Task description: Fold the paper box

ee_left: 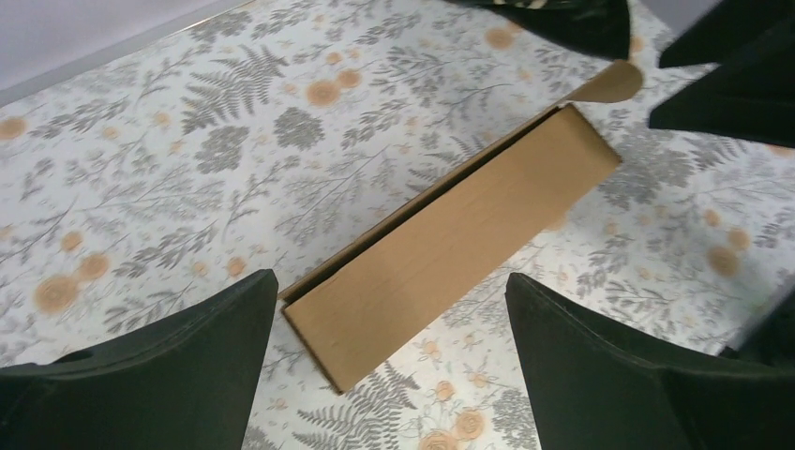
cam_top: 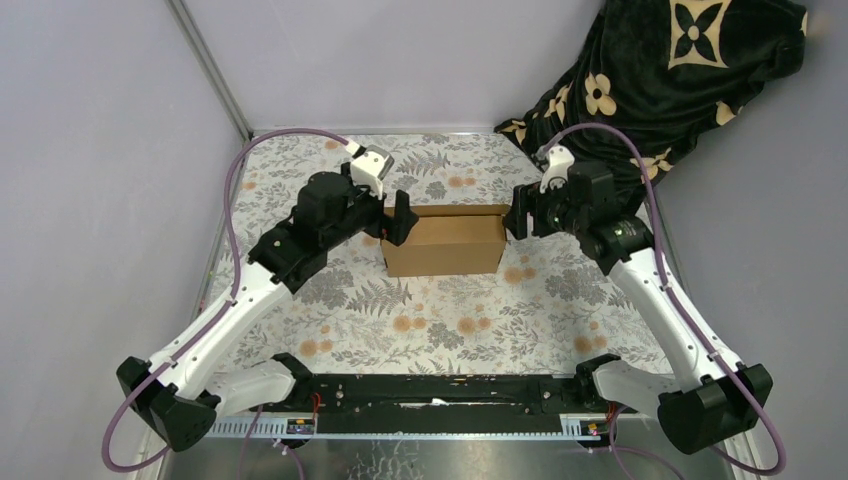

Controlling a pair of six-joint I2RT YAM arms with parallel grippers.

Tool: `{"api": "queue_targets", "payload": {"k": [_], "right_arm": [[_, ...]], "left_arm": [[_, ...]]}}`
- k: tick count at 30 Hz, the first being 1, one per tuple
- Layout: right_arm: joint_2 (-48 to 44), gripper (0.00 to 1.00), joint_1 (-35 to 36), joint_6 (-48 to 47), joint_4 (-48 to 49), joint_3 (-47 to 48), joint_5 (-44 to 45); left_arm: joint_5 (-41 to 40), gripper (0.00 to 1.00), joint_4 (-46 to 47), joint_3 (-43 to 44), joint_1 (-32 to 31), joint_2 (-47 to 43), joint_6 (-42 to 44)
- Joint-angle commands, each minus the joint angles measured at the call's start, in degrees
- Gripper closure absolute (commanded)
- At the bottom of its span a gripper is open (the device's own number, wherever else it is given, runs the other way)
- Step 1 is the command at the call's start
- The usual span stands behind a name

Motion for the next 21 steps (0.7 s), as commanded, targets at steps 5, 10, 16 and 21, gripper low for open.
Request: {"api": "queue_targets", "payload": {"k": [5,10,16,21], "right_arm": [[-3.68,0.32,1.25,-2.44,9.05,-5.29,6.76],[-1.98,0.39,1.25,-2.44,11.79,-4.44,6.52],[-0.10,0.43,1.25,-4.28,11.96,-2.96,4.32],[-0.13,0.44,1.26,-4.88,11.67,-2.66,3.10]], "left_arm": [[-8.07,0.01,5.24,-2.22,-1.13,-1.82,3.24],[-9.96,0.05,4.34,-2.22,-1.14,-1.42,3.68],[-11.74,0.21,2.74,-2.29,-1.10,-1.73,3.61],[-11.63,0.54,1.27,-2.19,-1.11,-1.64,3.35]]}}
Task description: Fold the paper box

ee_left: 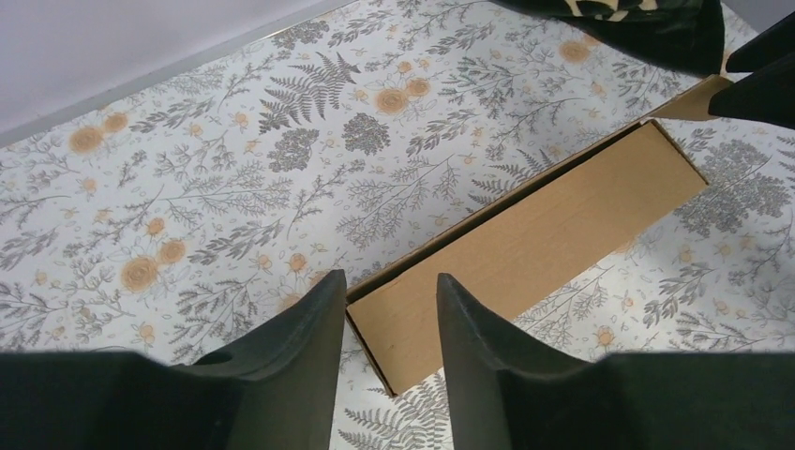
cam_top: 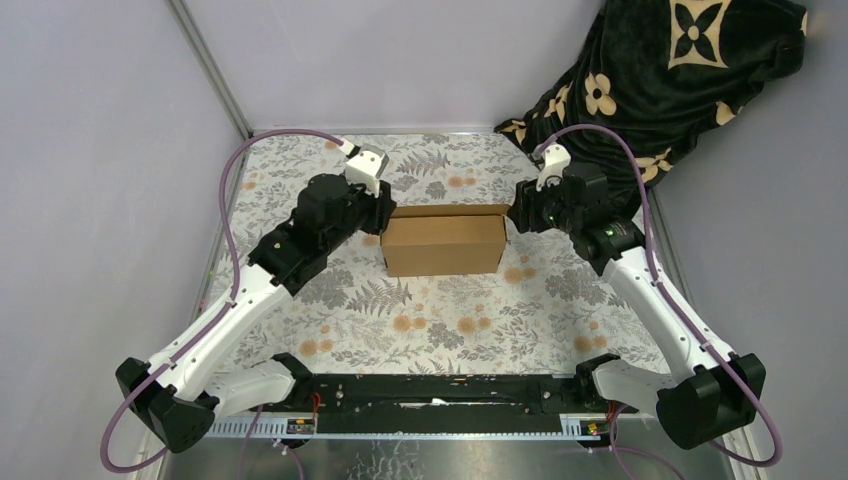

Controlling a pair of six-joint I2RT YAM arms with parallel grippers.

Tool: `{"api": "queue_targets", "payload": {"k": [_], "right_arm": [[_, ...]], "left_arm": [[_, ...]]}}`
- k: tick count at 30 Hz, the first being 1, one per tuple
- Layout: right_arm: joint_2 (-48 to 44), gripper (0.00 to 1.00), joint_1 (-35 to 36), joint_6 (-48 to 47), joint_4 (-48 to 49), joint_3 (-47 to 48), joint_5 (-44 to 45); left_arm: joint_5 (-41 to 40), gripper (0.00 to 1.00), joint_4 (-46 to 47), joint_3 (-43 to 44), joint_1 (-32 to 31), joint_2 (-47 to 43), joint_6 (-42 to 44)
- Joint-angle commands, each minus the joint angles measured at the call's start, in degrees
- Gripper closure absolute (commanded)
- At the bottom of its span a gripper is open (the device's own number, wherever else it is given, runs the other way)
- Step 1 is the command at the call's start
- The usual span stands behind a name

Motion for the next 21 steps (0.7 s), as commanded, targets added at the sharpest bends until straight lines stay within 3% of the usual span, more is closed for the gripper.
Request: {"api": "queue_targets", "payload": {"k": [1,4,7,8,16,21], "right_arm": [[-0.42,0.45,0.31,-1.83,2.65,3.36,-1.66],[-0.26,0.46,0.31,-2.03,2.61,3.72,-1.95],[0.21,0.47,0.31,-2.11,2.43,4.36,-2.24],[0.32,0.47,0.31,-2.12,2.27,4.55,-2.34],[1.32,0.56,0.27,-2.24,1.56,5.17,-3.25],[1.65,0.57,0.31,-2.29,1.04,5.48,-3.62]], "left_arm": [[-1.65,0.61,0.26,-0.19,-0.42,-0.29,0.48],[-2.10,0.67,-0.50,0.07,-0.42,-0.16,0.52],[-2.34,0.85,-1.39,0.48,-0.34,-0.02,0.57],[-2.60,0.86,-1.60,0.54,-0.33,-0.06,0.57],[-2.15,0.67,-2.08,0.09,-0.29,-0.68,0.83],[-2.23,0.48,-2.25,-0.19,-0.24,-1.48,0.74]]}}
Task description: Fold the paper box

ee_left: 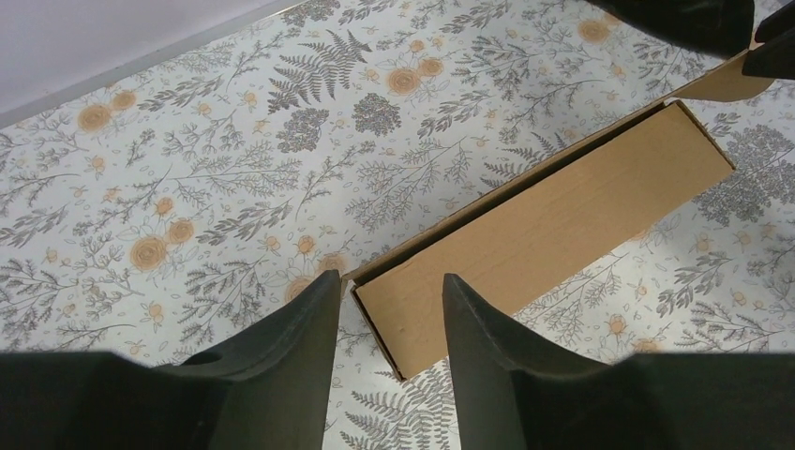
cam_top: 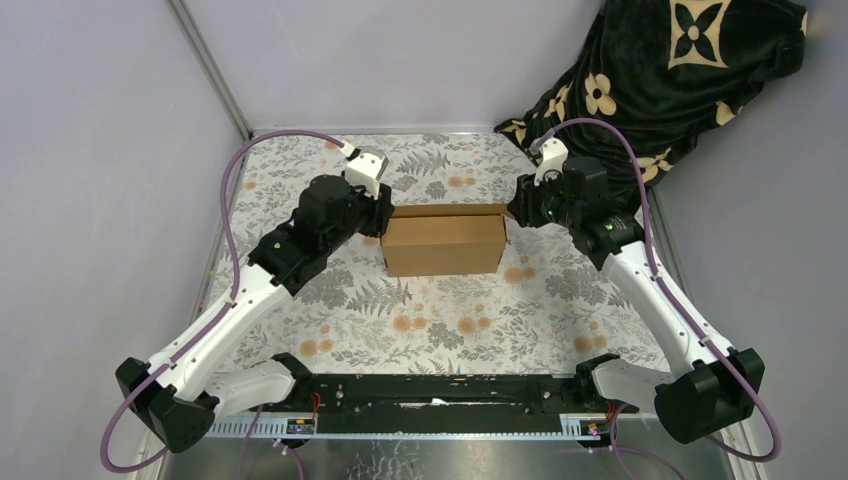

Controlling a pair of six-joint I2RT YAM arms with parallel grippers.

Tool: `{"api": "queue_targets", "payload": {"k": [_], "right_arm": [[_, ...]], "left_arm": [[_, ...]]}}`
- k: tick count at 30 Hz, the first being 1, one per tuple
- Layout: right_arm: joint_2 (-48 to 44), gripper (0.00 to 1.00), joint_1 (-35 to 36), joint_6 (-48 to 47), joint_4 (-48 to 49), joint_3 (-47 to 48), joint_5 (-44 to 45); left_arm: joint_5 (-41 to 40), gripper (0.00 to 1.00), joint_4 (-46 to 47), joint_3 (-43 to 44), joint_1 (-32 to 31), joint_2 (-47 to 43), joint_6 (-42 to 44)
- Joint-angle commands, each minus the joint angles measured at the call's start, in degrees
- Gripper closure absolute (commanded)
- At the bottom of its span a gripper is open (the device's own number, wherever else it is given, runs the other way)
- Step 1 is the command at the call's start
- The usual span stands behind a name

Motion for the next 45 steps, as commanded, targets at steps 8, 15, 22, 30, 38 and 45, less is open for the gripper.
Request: {"api": "queue_targets", "payload": {"k": [8,15,22,30,38,45], "right_arm": [[0.91,0.64,0.31,-0.81,0.75,3.16,-1.72],[1.35,0.64,0.31,-0.50,0.91,3.06,-2.39],[1.62,0.64,0.31,-0.46,0.87,3.15,-2.69],[2.05,0.64,0.31,-0.15,0.92,3.22,-3.34],[2.22,0.64,0.31,-0.13,0.88,3.06,-3.52],[2.57,0.65,0.31,0.14,1.23,3.15,-4.03]], "left_arm": [[-0.72,0.46,-1.03,-0.43,0.32,-1.66,0.76],[0.54,0.45,-1.92,-1.23,1.72,-1.91,1.31],[3.93,0.34,-3.21,-3.10,6.82,-2.73,1.65],[6.40,0.40,-3.14,-3.06,8.63,-0.91,1.33],[9.50,0.47,-2.99,-2.72,8.97,0.65,1.16],[9.54,0.55,-2.49,-2.55,9.35,1.12,0.65]]}}
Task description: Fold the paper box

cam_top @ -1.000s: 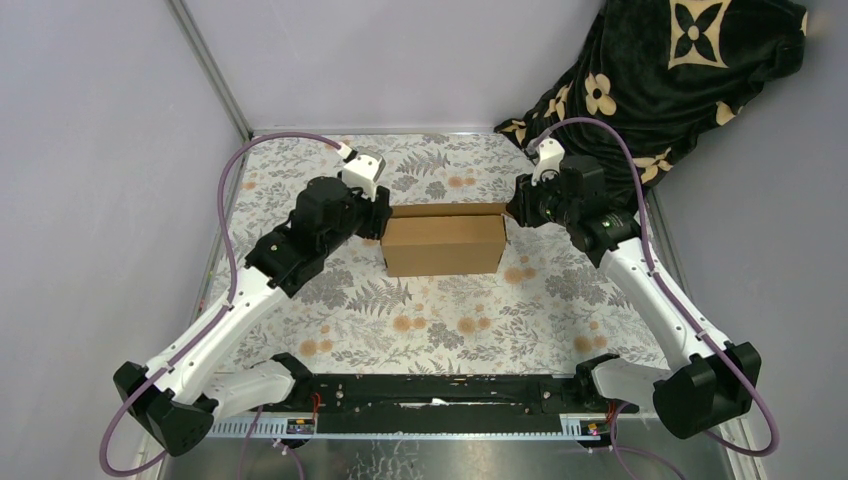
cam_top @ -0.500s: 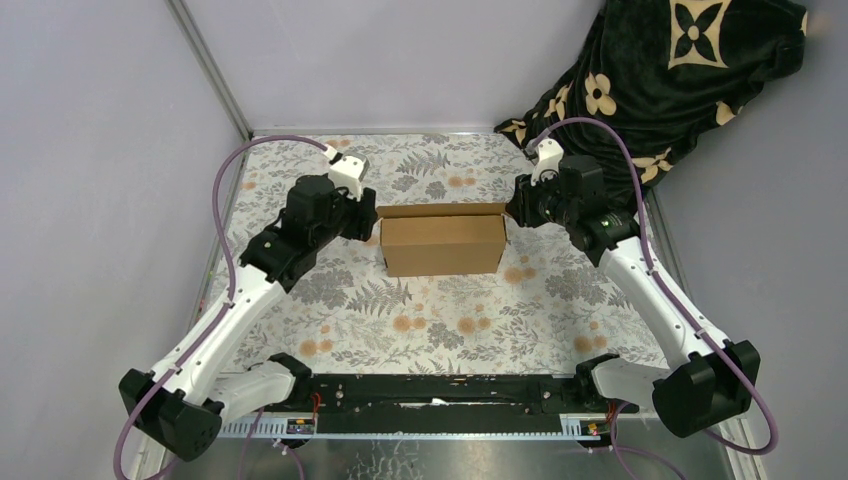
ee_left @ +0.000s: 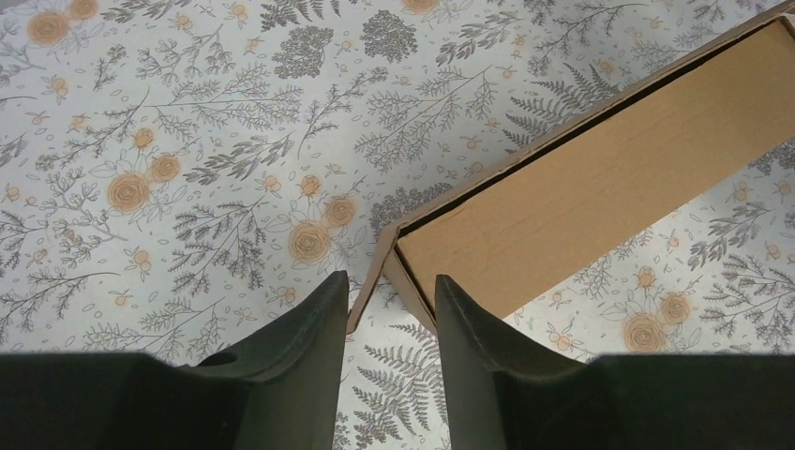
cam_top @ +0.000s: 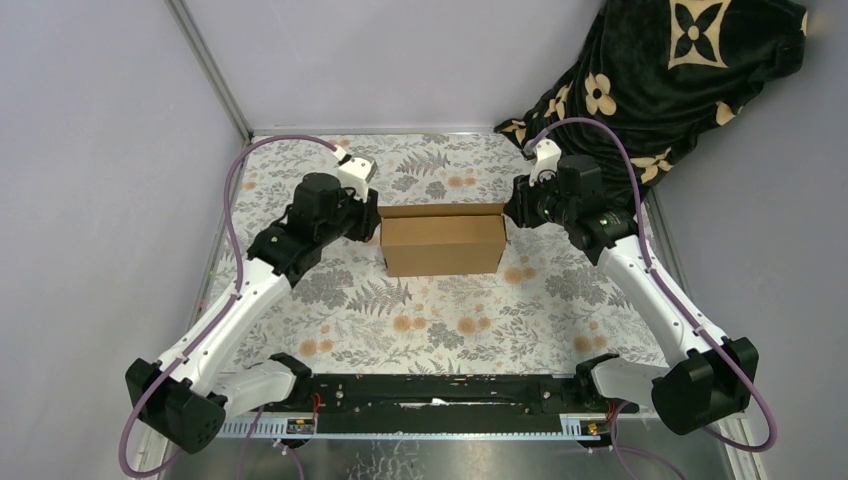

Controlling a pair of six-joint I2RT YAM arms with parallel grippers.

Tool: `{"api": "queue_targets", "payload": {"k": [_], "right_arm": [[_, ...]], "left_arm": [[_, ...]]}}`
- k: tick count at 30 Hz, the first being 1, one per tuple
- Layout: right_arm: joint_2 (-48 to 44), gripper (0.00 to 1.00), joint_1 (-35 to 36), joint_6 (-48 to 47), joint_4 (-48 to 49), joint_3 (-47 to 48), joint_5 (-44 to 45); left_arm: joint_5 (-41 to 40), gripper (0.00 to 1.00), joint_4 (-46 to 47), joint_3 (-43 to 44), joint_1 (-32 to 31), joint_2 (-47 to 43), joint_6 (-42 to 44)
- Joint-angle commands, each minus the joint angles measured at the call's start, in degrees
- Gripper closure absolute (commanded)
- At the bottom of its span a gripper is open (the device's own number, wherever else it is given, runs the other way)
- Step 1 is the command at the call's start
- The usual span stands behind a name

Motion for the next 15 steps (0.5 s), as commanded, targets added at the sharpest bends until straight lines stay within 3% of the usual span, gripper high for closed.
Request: {"api": "queue_targets", "payload": {"k": [1,15], "right_arm": [[0.16,0.65,0.31,0.22,1.30,2.76,-1.24],[-0.02,0.65,0.31,0.31,1.51,2.50,-1.66]], "left_arm": [[0.59,0.55,1.05,0.83,0.77,0.19,-0.28],[0.53,0.68,2.13,2.21,0.80,2.02,-1.38]]}}
